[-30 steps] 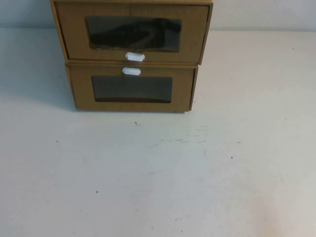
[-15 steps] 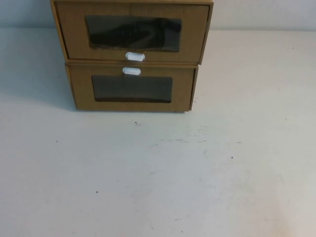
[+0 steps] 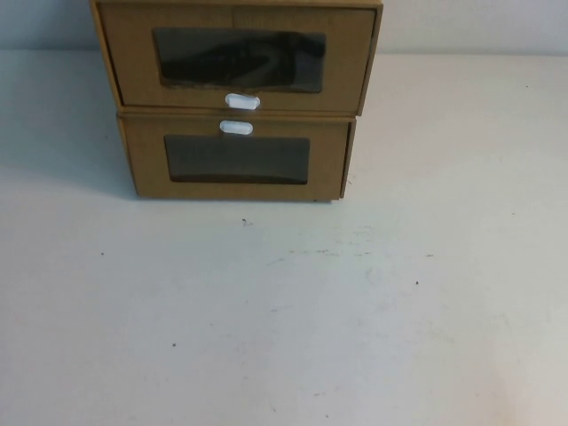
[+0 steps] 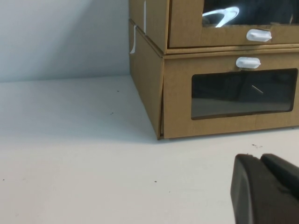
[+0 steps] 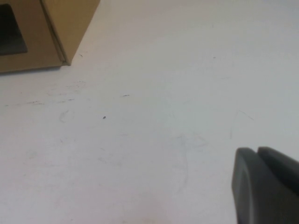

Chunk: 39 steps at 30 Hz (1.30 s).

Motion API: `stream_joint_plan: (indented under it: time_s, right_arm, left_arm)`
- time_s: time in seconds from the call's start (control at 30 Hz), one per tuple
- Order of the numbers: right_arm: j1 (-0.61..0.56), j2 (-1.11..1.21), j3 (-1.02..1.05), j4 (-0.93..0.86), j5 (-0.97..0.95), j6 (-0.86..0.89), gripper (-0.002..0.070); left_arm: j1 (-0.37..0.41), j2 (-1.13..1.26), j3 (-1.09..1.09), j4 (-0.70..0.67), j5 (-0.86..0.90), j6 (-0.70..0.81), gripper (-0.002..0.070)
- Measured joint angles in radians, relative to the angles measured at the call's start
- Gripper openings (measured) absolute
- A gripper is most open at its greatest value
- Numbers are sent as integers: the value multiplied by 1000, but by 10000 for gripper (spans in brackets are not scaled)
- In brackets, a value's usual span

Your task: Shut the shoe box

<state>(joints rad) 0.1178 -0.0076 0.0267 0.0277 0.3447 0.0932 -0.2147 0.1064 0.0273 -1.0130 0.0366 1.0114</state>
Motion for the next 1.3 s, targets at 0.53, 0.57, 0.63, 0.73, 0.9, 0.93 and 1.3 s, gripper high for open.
stream_joint_plan:
  time_s: [0.53, 0.57, 0.63, 0.73, 0.9, 0.93, 1.3]
  right_arm:
    - [0, 0, 0, 43, 0, 1, -11]
    - [0, 0, 0, 43, 0, 1, -11]
    - [0, 0, 0, 43, 0, 1, -11]
    - [0, 0, 0, 44, 0, 1, -11]
    - [0, 0, 0, 44, 0, 1, -11]
    - [0, 0, 0, 44, 0, 1, -11]
    - [0, 0, 0, 44, 0, 12, -11]
  left_arm:
    - [0, 0, 0, 0, 0, 0, -5]
    - [0, 0, 0, 0, 0, 0, -5]
    - [0, 0, 0, 0, 0, 0, -5]
    - [0, 0, 0, 0, 0, 0, -5]
    - [0, 0, 0, 0, 0, 0, -5]
    - [0, 0, 0, 0, 0, 0, -5]
    - [0, 0, 0, 12, -19, 7, -5]
